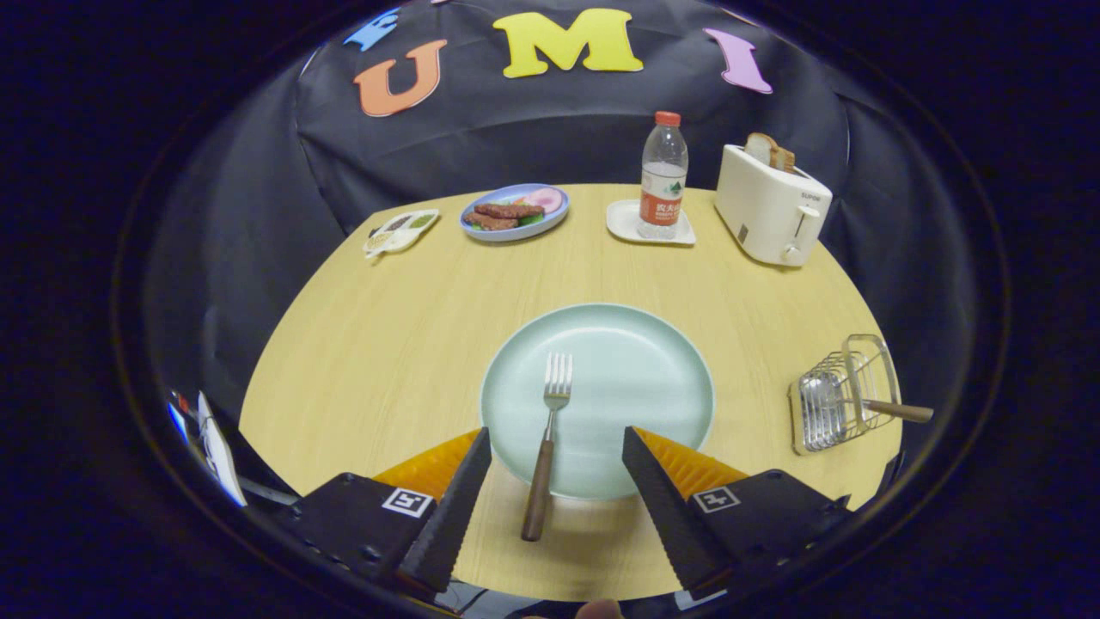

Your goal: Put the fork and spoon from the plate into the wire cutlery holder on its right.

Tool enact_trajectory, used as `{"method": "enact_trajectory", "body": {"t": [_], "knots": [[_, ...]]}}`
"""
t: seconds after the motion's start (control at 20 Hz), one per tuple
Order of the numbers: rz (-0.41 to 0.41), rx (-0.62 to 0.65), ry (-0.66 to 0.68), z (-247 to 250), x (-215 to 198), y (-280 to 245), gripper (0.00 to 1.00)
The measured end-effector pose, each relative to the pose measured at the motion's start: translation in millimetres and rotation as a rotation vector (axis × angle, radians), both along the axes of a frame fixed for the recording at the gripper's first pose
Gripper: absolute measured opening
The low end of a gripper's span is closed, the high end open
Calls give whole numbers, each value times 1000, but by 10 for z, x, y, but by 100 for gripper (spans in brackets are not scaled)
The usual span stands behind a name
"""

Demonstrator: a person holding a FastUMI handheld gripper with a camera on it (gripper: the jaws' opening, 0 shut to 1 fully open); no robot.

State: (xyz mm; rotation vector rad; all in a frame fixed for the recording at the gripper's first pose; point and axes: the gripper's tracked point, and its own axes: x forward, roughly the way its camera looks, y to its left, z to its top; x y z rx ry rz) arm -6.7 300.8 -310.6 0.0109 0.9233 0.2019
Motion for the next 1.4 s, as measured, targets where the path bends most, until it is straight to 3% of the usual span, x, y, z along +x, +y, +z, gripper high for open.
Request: {"method": "enact_trajectory", "body": {"t": [0.15,0.3,0.5,0.6,0.7,0.8,0.85,0.9,1.15,1.4], "knots": [[-19,-22,10,-190,57,23,94],[-26,-43,32,-362,88,51,73],[-26,-68,60,-503,75,70,61],[-24,-72,77,-550,70,67,28],[-32,-76,79,-611,55,42,28],[-26,-81,105,-568,86,29,8],[-27,-88,95,-538,113,11,9],[-19,-95,106,-507,100,-10,1],[-7,-102,140,-239,59,-222,1],[-16,-79,138,534,77,-775,1]]}}
